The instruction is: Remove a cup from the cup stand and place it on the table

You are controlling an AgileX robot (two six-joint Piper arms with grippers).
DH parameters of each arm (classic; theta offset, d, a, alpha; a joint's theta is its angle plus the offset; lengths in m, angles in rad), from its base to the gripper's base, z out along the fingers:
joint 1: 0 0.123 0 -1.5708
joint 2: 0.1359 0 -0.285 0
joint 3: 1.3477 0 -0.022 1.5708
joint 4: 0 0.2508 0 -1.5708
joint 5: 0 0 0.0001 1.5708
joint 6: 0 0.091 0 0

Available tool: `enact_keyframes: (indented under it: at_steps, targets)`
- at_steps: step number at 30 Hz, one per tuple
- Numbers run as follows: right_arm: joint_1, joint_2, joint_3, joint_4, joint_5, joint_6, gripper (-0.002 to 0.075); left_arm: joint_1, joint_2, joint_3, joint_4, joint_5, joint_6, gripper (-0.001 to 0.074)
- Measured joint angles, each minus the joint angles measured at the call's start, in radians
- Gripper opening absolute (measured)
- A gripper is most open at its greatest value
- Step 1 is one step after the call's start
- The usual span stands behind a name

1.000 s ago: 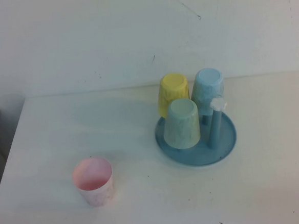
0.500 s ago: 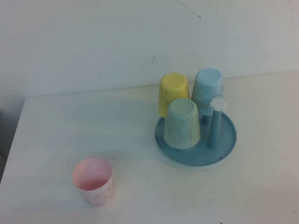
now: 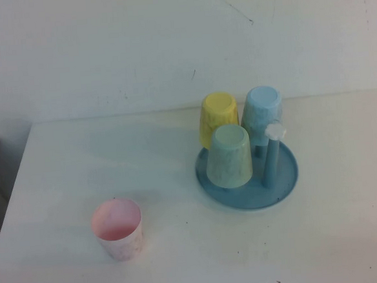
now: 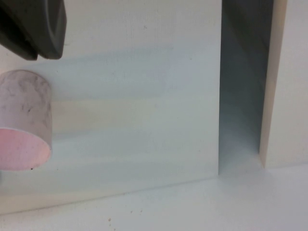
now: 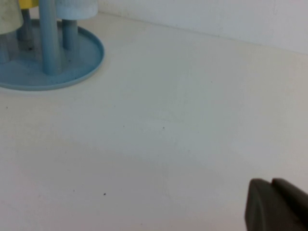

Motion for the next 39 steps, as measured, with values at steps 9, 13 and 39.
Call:
enact_keyframes:
  at_steps: [9, 13, 39]
  targets:
    - [0.0, 0.0, 0.0, 0.0, 0.0, 0.0, -0.0003, 0.0, 0.0, 0.0, 0.0, 0.002, 0.0, -0.0002]
    - [0.0, 0.0, 0.0, 0.0, 0.0, 0.0, -0.0003, 0.0, 0.0, 0.0, 0.0, 0.002, 0.0, -0.0002]
    - [0.0, 0.0, 0.0, 0.0, 0.0, 0.0, -0.0003, 0.0, 0.0, 0.004, -0.593, -0.299, -0.223, -0.0003]
